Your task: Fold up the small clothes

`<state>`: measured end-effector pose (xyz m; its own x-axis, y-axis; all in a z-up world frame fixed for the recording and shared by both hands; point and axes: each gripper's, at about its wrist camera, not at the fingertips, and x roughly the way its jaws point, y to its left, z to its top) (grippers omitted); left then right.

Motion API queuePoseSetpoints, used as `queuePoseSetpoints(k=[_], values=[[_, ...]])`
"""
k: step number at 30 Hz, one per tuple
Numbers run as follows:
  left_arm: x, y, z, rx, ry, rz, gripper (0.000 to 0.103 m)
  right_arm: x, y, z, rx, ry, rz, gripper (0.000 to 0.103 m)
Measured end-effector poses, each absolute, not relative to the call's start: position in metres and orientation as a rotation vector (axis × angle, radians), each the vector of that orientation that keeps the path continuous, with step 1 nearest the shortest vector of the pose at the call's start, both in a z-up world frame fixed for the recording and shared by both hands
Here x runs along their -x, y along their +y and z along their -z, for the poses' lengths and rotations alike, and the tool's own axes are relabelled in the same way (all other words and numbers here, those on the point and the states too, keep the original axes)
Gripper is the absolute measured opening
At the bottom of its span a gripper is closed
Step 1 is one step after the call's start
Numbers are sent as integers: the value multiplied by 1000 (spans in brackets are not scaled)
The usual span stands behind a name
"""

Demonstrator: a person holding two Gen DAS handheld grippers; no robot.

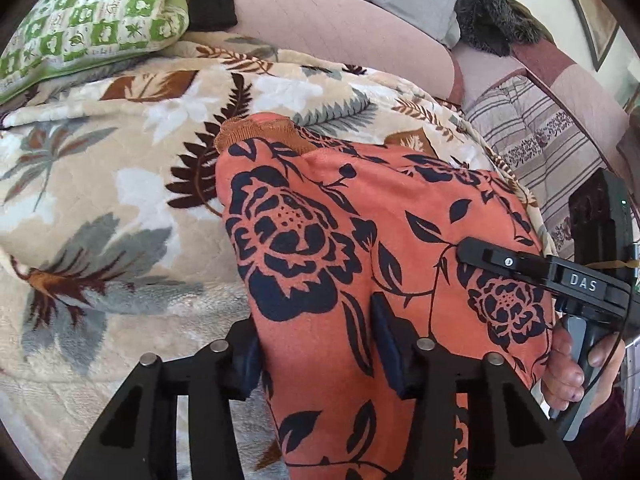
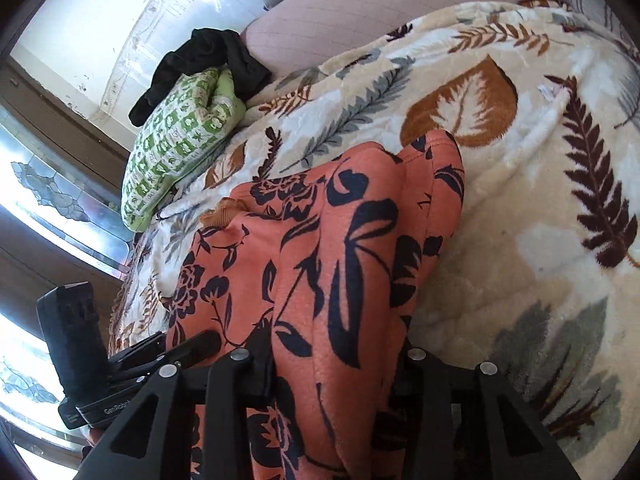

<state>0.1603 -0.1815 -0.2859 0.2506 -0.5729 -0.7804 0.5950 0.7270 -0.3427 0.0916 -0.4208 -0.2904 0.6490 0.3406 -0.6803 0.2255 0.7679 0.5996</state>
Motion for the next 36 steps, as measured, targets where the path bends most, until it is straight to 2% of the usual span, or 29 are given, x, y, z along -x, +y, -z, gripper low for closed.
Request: queuePoseSetpoints(k=[2,6,12,25,36], values=[[-159,-177,277,-34,1017,786,46,-93,-416,278,-713,843,-77,39],[-156,-163,251,-55,899,748,46,-95,-404,257,-704,759,-105,39],[-162,-128,227,-17,825,694,46,-107,-381,241,-731,680,-175,39],[-179,-81,236,-23,858,578,46,-138,-330,252,-749,738,-250,39],[-192,-59,259,-26,925,481,46,-158,-298,289,-794,815,-252,39]])
